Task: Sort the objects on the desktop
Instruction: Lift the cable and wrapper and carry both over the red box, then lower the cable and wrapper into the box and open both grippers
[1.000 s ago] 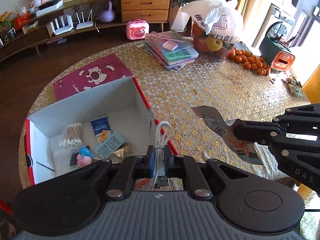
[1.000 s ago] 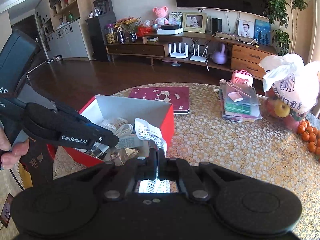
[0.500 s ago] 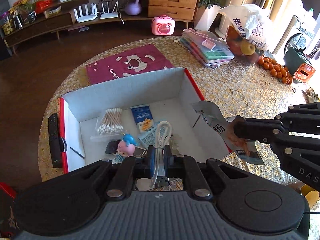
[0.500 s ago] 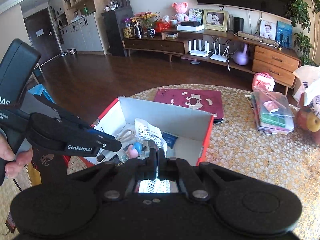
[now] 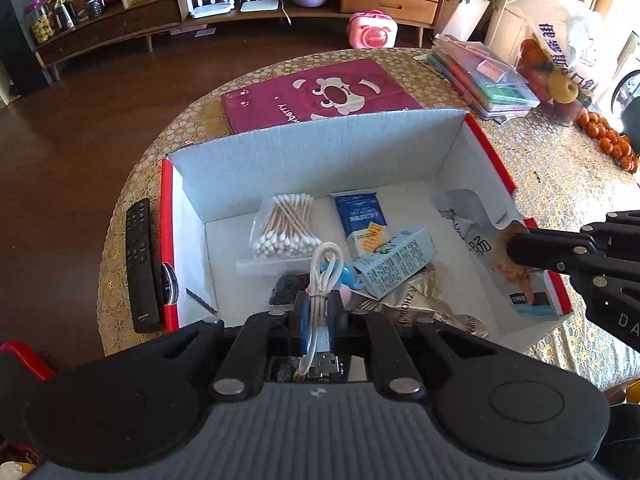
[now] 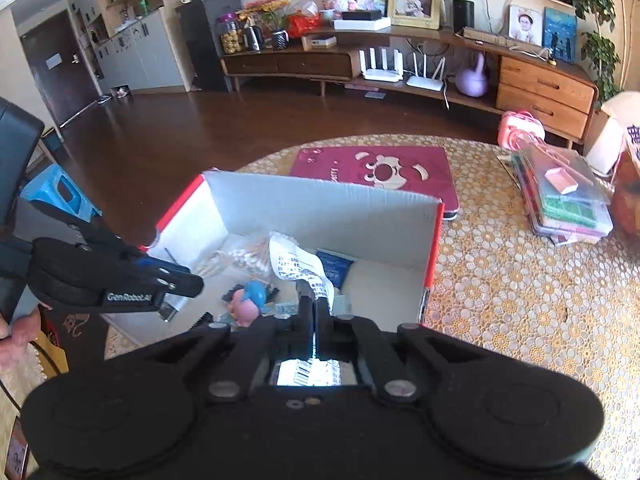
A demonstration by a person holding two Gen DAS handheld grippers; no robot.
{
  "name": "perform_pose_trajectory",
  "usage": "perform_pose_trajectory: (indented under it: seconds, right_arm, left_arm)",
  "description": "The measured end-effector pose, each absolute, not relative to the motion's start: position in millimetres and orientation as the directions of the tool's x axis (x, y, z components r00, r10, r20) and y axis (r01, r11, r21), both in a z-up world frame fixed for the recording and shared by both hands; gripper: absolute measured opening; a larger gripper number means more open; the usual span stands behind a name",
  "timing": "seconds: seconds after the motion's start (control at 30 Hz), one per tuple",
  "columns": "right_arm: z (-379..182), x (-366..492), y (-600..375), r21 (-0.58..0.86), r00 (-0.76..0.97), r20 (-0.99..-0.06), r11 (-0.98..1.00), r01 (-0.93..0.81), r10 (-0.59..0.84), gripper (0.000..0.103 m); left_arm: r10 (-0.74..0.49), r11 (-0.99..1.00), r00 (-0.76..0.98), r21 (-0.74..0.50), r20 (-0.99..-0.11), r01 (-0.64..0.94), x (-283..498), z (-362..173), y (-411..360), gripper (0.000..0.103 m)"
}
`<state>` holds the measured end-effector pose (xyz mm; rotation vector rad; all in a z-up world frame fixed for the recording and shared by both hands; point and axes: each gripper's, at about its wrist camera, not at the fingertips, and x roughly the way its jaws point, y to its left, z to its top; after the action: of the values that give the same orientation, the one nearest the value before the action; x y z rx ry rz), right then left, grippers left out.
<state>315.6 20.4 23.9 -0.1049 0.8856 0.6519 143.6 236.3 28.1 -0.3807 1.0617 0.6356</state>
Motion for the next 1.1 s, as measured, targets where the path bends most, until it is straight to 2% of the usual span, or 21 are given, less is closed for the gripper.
perform_pose_trajectory:
  seconds: [0.37,0.6,0.87,1.03,1.1]
  right_arm:
    - [-7.0,322.5,35.7,0.091,0.459,-0.797,0.829,-0.552,0.393,0.001]
    - [-23.5,321.7,43.2,0.03,0.466,-0.814,0.825,-0.564,0.348,0.001]
    - [-34.3,323.9,43.5,0.031,0.45,-0.828,0.829,-0.558,0.334,0.001]
    - [-30.3,322.7,39.5,0.054,0.443,-0.821,0.821,-0.569,0.361,0.007]
    - [-27.9,320.7,38.6,0.059,0.438,-0.818,0.811,-0.582,0.374,0.014]
  left_arm:
    - [0.327,0.747,0.231,0.101,-0.916,-0.657,148.2,-9.6,257.9,0.008]
    - [0.328,0.749,0.195,0.129,-0.924,-0.65,152.3,-25.8,259.8,0.008]
    - [0.3,0.749,0.158,0.129,-0.941,-0.65,154.7,-38.1,263.3,0.008]
    - [0.291,0.75,0.151,0.127,-0.945,-0.649,156.0,-42.3,263.5,0.008]
    - [0.289,0.751,0.147,0.129,-0.946,-0.648,156.4,-43.5,263.5,0.008]
